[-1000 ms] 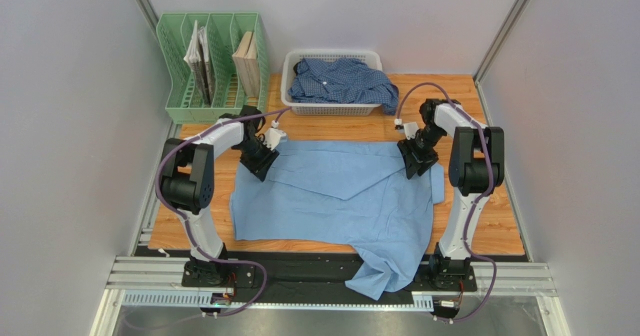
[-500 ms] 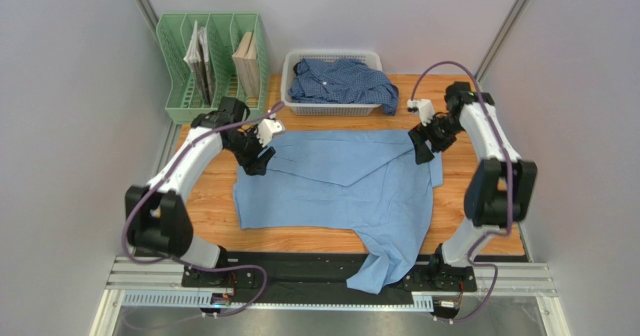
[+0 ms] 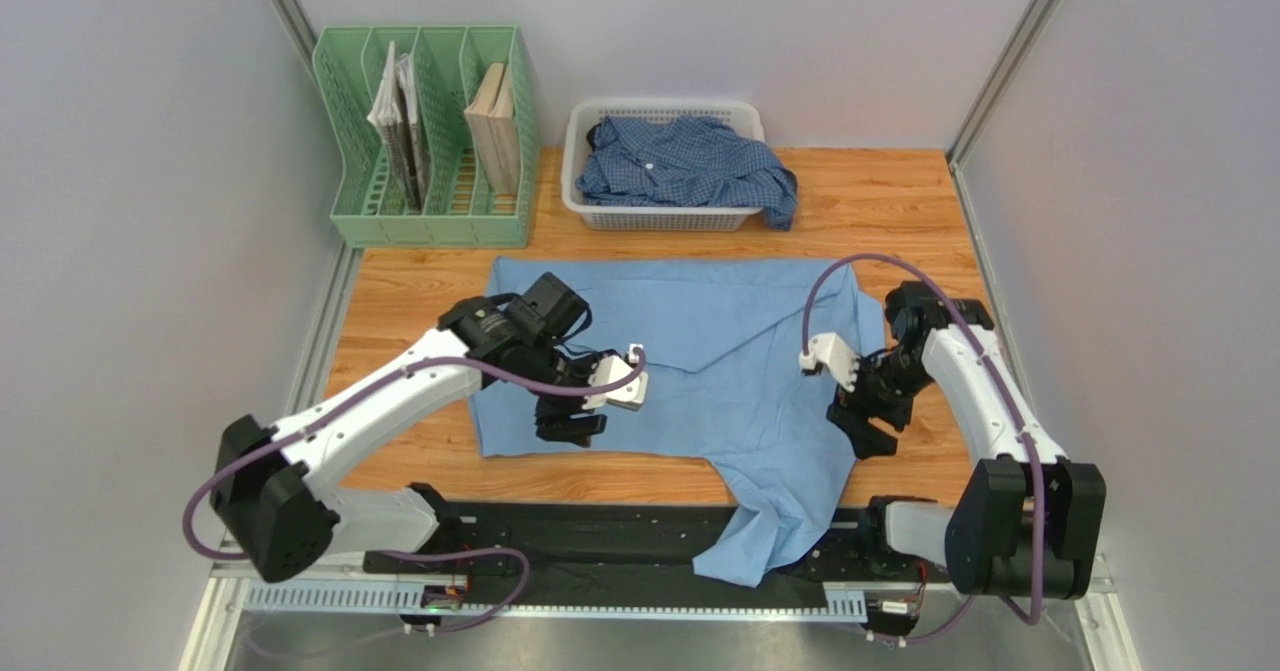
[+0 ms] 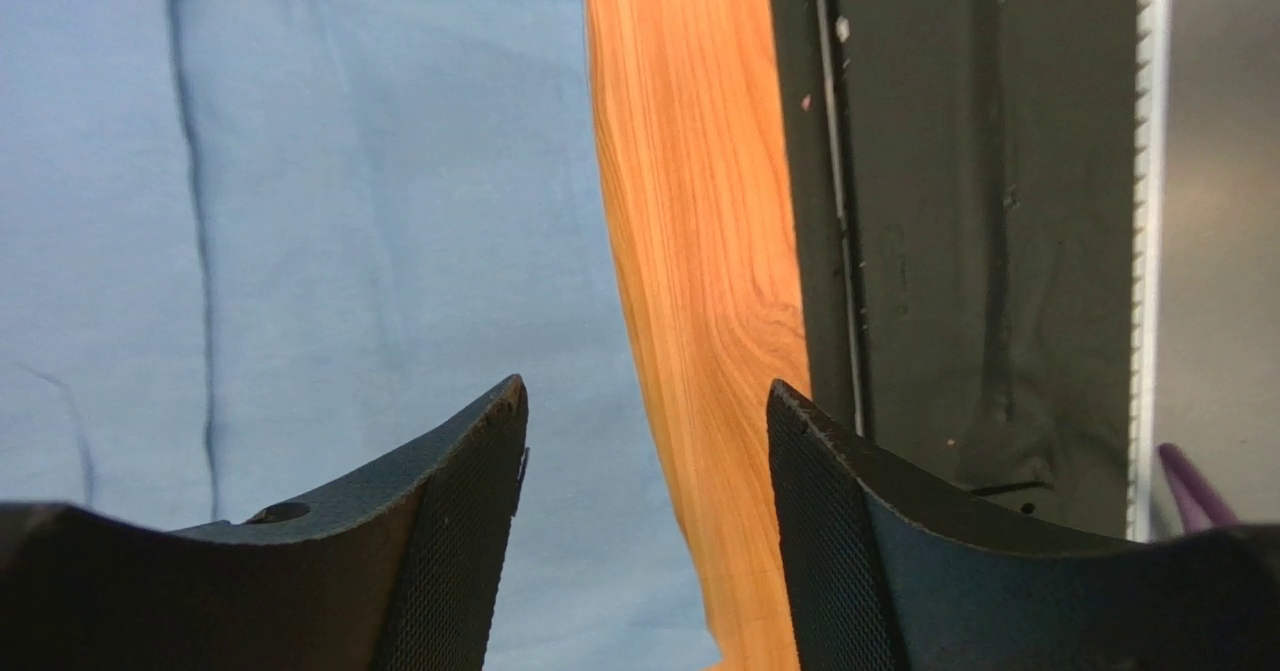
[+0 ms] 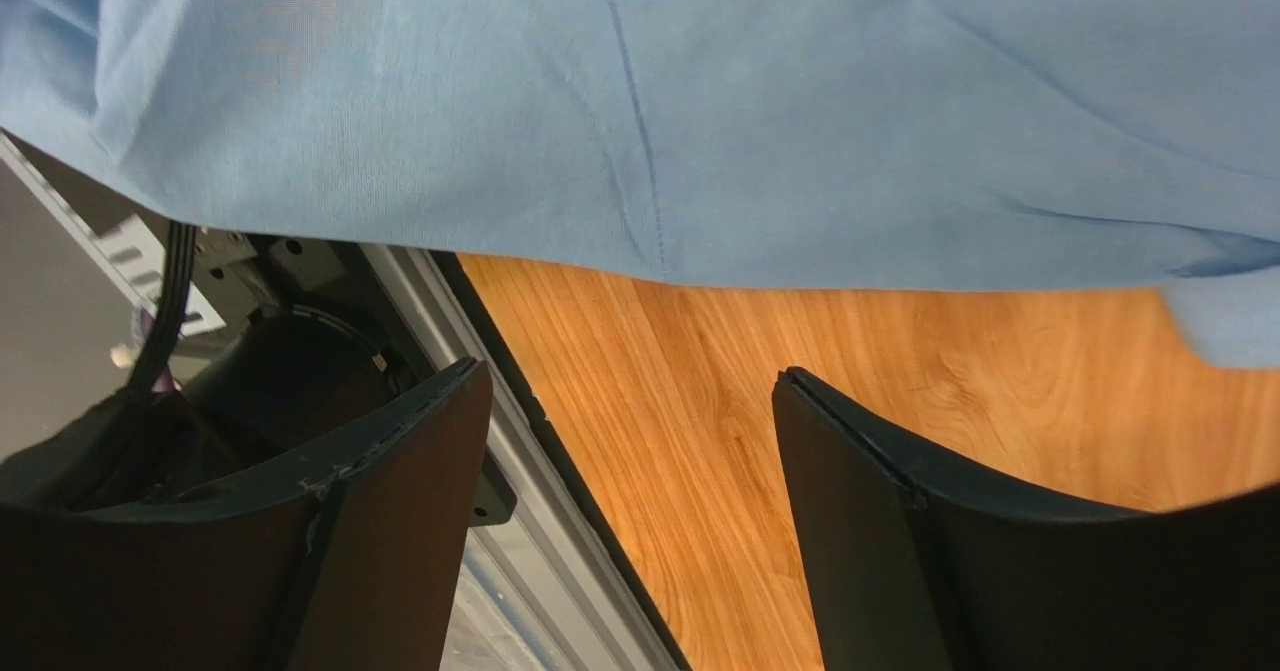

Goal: Fold and stack the long sleeve shirts
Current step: Fold the shirt

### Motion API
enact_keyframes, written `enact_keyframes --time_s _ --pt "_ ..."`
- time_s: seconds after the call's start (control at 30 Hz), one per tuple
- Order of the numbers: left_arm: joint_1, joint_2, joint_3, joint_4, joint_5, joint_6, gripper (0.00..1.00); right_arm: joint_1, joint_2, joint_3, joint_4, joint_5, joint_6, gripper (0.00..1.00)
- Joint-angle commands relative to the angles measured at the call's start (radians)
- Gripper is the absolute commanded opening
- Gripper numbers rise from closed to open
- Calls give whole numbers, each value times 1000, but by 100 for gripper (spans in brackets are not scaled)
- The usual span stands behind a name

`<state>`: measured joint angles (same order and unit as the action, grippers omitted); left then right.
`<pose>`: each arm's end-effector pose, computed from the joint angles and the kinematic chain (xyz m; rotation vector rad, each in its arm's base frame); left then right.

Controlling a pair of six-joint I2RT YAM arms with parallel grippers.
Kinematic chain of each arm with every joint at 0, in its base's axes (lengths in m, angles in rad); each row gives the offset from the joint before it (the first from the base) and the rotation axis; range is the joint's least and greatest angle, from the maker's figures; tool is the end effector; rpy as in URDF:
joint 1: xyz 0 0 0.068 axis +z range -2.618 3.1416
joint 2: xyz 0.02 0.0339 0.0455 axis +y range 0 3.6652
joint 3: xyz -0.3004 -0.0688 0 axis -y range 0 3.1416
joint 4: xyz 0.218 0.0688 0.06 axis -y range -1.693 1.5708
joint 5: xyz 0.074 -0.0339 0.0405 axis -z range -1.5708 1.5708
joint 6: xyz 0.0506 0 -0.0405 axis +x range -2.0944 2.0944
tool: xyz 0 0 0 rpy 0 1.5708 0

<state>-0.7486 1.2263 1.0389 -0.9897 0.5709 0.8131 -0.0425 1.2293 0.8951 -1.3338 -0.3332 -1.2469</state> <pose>0.1196 -0.1484 0.3069 1.9646 1.7634 -0.7561 0.1338 0.0109 0.2605 -1.6676 2.4690 0.4875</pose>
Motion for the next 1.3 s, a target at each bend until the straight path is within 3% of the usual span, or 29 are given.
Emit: enact_keyframes --time_s 0.0,0.2,0.37,0.63,0.8,0.9,1.0,1.03,1.1,1.13,1.27 --pt "24 101 -68 6 -75 98 65 1 -73 -70 36 51 -243 73" --pt "198 64 -191 65 -57 100 64 10 -298 -234 -25 28 -540 76" --pt "382 42 -188 68 -10 49 64 139 -478 -320 -24 -13 -658 82" --pt "440 5 -183 68 -35 29 64 275 -360 -369 22 -9 -752 81" --pt "466 32 -169 54 -45 35 64 337 -294 -407 105 -39 -689 79" --pt "468 27 -201 68 -58 52 64 357 -261 -395 123 -69 -639 69" --pt "474 42 -204 85 -65 54 64 366 -214 -374 177 -79 -553 52" --pt "477 54 -200 86 -63 51 64 366 -190 -354 211 -87 -495 39" --pt "492 62 -185 88 -56 49 63 366 -160 -320 214 -90 -445 25" --pt "497 65 -180 77 -54 58 63 365 -143 -299 206 -98 -410 3" --pt "502 33 -197 26 -45 139 58 331 -106 -159 141 -133 -310 0"
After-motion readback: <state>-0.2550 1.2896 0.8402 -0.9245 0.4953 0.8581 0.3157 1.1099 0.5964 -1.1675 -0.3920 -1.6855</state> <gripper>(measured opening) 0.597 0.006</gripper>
